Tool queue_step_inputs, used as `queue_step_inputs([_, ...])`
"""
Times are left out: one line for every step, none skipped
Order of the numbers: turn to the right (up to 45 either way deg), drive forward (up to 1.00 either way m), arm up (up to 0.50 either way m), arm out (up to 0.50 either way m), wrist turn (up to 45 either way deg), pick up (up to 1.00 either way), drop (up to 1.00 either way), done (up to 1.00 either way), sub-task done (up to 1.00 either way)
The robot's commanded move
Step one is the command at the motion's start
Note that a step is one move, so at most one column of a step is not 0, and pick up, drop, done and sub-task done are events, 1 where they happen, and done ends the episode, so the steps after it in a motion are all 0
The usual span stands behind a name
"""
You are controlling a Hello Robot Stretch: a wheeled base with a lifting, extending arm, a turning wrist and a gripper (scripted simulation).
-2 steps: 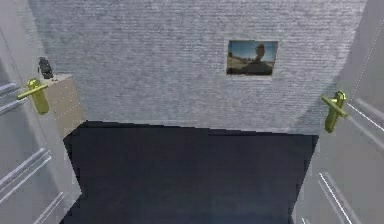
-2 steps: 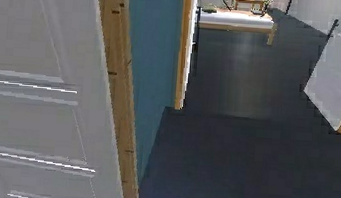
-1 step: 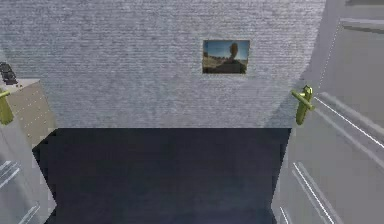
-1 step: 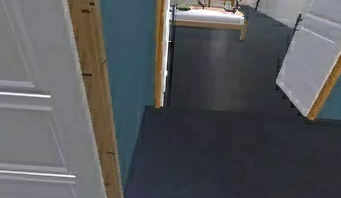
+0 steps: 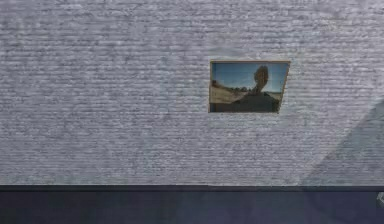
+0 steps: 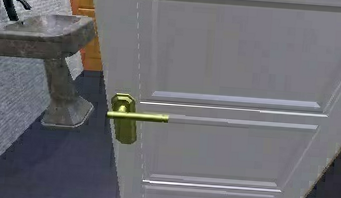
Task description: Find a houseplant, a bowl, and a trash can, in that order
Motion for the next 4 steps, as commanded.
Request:
queue_step_inputs([0.0,0.35,0.0,0.0,0.0,0.0,0.0,0.0,0.0])
queue_step_inputs([45.0,0.0,0.0,0.0,0.0,0.0,0.0,0.0,0.0])
queue_step_inputs([27.0,0.0,0.0,0.0,0.0,0.0,0.0,0.0,0.0])
queue_step_inputs([3.0,0.0,0.0,0.0,0.0,0.0,0.0,0.0,0.0])
